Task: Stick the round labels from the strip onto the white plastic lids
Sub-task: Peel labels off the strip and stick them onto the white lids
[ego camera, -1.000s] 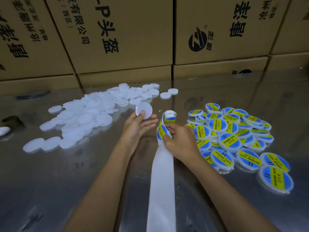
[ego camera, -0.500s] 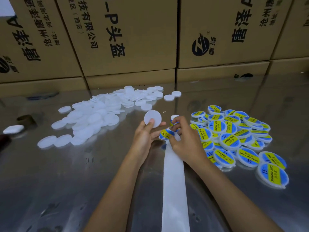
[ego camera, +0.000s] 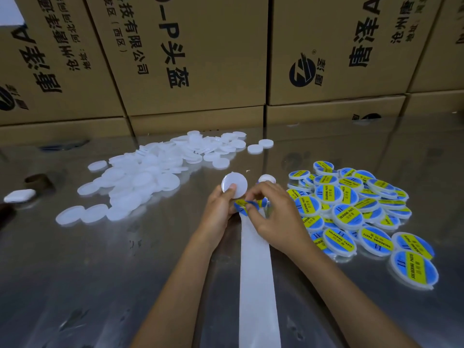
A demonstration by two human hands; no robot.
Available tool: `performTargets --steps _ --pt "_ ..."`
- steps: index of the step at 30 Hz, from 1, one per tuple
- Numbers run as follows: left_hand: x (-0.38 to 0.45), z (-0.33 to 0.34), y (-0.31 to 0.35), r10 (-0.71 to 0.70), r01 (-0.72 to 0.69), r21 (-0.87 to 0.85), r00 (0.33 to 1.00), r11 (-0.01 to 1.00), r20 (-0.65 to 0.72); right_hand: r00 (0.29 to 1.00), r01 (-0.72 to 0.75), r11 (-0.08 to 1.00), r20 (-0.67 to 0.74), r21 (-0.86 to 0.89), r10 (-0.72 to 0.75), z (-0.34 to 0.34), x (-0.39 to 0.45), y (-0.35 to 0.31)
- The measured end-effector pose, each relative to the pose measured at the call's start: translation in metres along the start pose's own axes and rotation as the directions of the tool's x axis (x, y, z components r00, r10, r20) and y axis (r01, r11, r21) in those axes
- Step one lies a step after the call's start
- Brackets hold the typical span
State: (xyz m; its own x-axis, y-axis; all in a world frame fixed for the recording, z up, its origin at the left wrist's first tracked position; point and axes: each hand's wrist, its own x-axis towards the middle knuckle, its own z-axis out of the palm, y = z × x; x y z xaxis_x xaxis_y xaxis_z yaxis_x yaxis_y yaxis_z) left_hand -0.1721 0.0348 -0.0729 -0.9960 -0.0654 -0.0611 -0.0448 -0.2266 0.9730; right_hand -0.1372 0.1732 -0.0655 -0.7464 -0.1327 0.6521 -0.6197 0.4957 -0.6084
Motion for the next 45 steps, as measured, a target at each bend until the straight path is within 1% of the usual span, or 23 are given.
performTargets --steps 3,7,9,11,14,17,21,27,34,39,42,45 --pt "-0.001 0.0 0.0 0.009 -0.009 0.014 1.0 1.0 0.003 0.987 -0.151 0.965 -0.023 0.213 0.159 -0.002 -0.001 -0.004" --pt "-0.003 -0.001 0.001 0.076 -0.076 -0.01 0.997 0.997 -0.016 0.956 -0.248 0.892 -0.051 0.377 0.288 -0.002 0.003 -0.006" --pt "-0.005 -0.001 0.007 0.097 -0.098 -0.09 0.995 0.991 -0.009 0.941 -0.283 0.855 -0.047 0.435 0.336 -0.004 0.004 -0.005" --pt "-0.007 -0.001 0.013 0.084 -0.08 -0.21 0.996 0.974 0.011 0.922 -0.314 0.817 -0.049 0.483 0.383 -0.006 0.006 -0.005" --pt "-0.011 -0.001 0.021 0.056 -0.024 -0.356 0.995 0.934 0.081 0.901 -0.335 0.756 -0.044 0.563 0.432 -0.011 0.01 -0.007" --pt "-0.016 0.0 0.027 0.019 0.068 -0.474 0.984 0.878 0.175 0.901 -0.336 0.721 -0.016 0.606 0.433 -0.016 0.012 -0.009" --pt "-0.022 0.007 0.029 0.025 0.123 -0.491 0.958 0.862 0.285 0.917 -0.31 0.745 -0.022 0.591 0.399 -0.017 0.012 -0.013" --pt "-0.027 0.015 0.028 0.023 0.152 -0.455 0.934 0.877 0.357 0.926 -0.288 0.793 -0.057 0.537 0.374 -0.015 0.013 -0.012" --pt "-0.029 0.021 0.026 0.013 0.177 -0.472 0.928 0.864 0.373 0.935 -0.253 0.832 -0.095 0.493 0.341 -0.01 0.012 -0.007" --pt "-0.03 0.024 0.027 0.014 0.163 -0.448 0.931 0.879 0.366 0.938 -0.232 0.865 -0.133 0.445 0.319 -0.009 0.01 -0.004" --pt "-0.03 0.025 0.027 0.021 0.147 -0.432 0.933 0.89 0.36 0.94 -0.223 0.903 -0.165 0.368 0.299 -0.008 0.009 -0.003" --pt "-0.03 0.024 0.027 0.028 0.145 -0.449 0.934 0.882 0.356 0.939 -0.192 0.959 -0.244 0.208 0.241 -0.007 0.006 -0.003"
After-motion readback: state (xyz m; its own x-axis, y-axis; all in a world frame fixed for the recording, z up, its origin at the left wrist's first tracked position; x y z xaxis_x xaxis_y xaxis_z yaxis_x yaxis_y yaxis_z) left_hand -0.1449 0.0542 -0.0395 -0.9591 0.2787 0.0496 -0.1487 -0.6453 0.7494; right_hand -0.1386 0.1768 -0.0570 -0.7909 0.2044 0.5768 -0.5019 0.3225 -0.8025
